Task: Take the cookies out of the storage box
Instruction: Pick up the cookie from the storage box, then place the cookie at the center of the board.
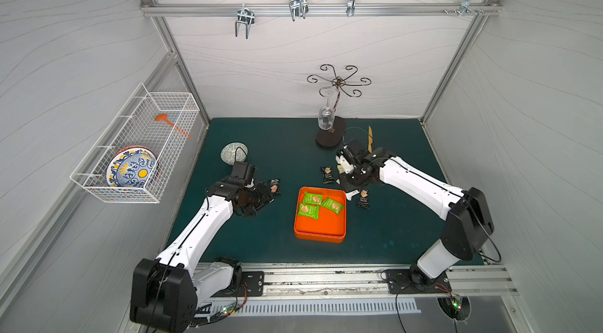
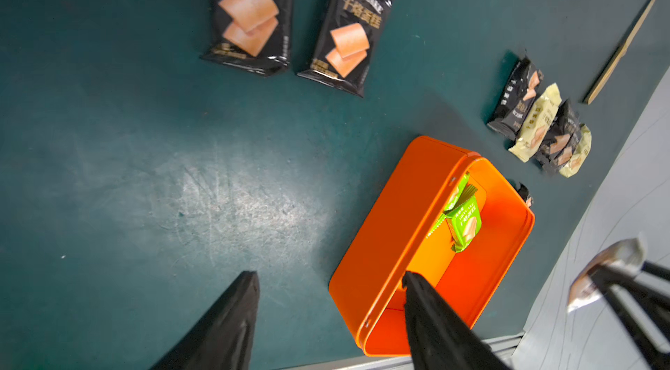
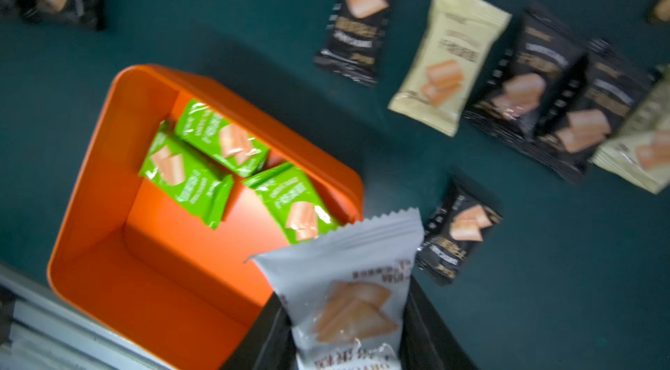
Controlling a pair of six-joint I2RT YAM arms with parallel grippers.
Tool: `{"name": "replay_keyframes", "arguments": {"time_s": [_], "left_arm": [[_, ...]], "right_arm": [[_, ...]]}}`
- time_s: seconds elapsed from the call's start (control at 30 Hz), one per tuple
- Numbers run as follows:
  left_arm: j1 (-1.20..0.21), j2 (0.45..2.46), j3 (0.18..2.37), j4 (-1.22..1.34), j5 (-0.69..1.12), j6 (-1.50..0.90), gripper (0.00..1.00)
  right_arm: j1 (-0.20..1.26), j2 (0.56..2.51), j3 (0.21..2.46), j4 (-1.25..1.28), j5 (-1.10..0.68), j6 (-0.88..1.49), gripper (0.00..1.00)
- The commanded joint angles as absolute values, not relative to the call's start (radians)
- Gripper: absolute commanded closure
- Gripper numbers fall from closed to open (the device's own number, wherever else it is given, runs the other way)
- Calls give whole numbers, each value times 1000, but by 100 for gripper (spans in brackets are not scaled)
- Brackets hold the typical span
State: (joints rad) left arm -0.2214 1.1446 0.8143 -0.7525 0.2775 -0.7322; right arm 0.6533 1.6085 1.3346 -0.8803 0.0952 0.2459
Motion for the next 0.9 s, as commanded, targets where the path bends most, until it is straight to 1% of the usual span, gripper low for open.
{"name": "replay_keyframes", "arguments": {"time_s": [0.0,0.13,0.2,0.27,0.4,0.6,0.87], "left_arm": [[-271,1170,882,-768,265,-693,33],[-307,1189,901,-757,253,-708,33],[-313,1193,907,-755,250,-714,33],[-314,1193,912,-758,245,-715,33],[-314,1186,917,-771,233,-709,33],[-314,1181,913,-781,226,-706,33],[-314,1170,899,-779,215,-707,33]], "right_arm": [[553,1568,1306,-960,163,327,59],[438,1568,1231,-918,182,338,59],[405,1589,1202,-900,187,342,59],[386,1608,1175,-880,200,345,58],[352,1645,1131,-821,169,367,57],[317,1729,1139,-789,171,361,56],[292,1779,1126,-751,147,367,54]]}}
